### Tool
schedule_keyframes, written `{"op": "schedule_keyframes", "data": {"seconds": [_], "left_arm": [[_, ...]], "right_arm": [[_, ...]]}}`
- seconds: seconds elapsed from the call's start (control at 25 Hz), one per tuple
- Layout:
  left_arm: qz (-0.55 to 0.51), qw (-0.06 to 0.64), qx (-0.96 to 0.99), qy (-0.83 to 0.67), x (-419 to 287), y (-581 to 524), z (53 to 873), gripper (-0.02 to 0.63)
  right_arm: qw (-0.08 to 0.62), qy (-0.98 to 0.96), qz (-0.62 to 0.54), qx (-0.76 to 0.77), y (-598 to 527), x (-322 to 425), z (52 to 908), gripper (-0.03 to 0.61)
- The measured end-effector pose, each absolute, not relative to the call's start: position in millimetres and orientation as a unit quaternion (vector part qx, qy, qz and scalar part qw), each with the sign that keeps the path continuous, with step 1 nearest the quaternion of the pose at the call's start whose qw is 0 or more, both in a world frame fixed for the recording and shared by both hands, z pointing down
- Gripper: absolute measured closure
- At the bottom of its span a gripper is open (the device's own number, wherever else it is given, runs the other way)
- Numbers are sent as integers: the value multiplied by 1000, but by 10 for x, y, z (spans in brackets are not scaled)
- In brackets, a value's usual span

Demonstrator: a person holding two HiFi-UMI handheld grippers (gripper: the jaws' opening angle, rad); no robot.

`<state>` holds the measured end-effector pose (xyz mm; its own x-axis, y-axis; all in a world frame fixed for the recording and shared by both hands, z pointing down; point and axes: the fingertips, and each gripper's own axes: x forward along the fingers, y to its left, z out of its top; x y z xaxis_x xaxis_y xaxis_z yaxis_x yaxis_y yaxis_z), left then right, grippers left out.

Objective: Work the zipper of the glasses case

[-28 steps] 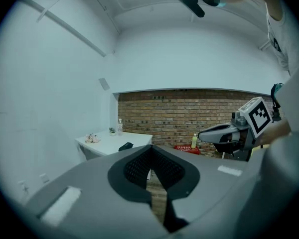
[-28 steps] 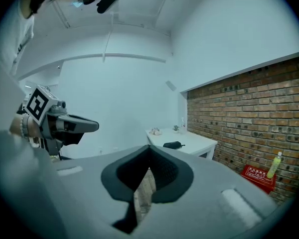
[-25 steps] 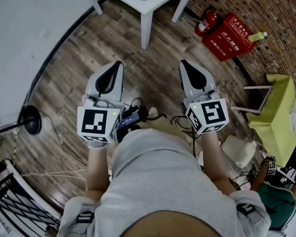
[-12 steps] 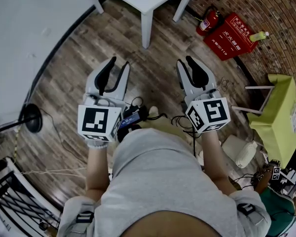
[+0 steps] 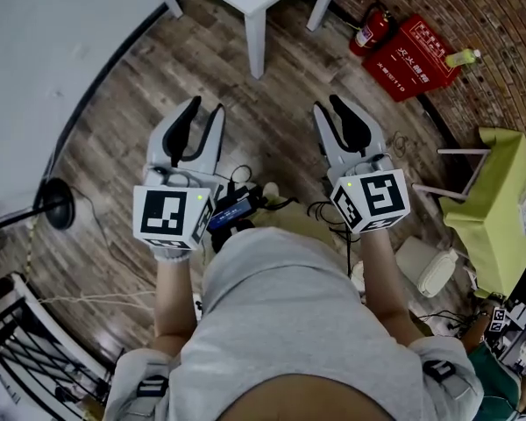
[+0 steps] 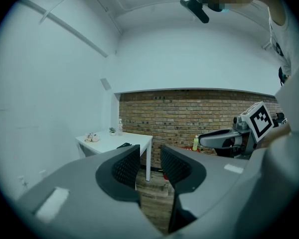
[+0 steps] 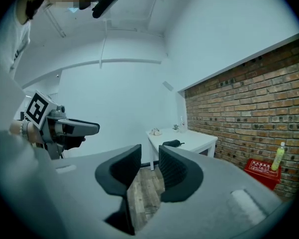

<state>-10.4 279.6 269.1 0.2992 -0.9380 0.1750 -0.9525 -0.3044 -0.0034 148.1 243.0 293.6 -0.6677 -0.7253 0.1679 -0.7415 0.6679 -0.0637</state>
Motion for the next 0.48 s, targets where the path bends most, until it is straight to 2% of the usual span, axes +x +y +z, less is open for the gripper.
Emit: {"op": "schedule_keyframes", "data": {"seconds": [0.48], "left_arm": [[76, 36, 814, -575, 104, 2575, 2643, 492]], "right_arm": [[56, -909, 52, 410, 2215, 1648, 2905, 474]]}}
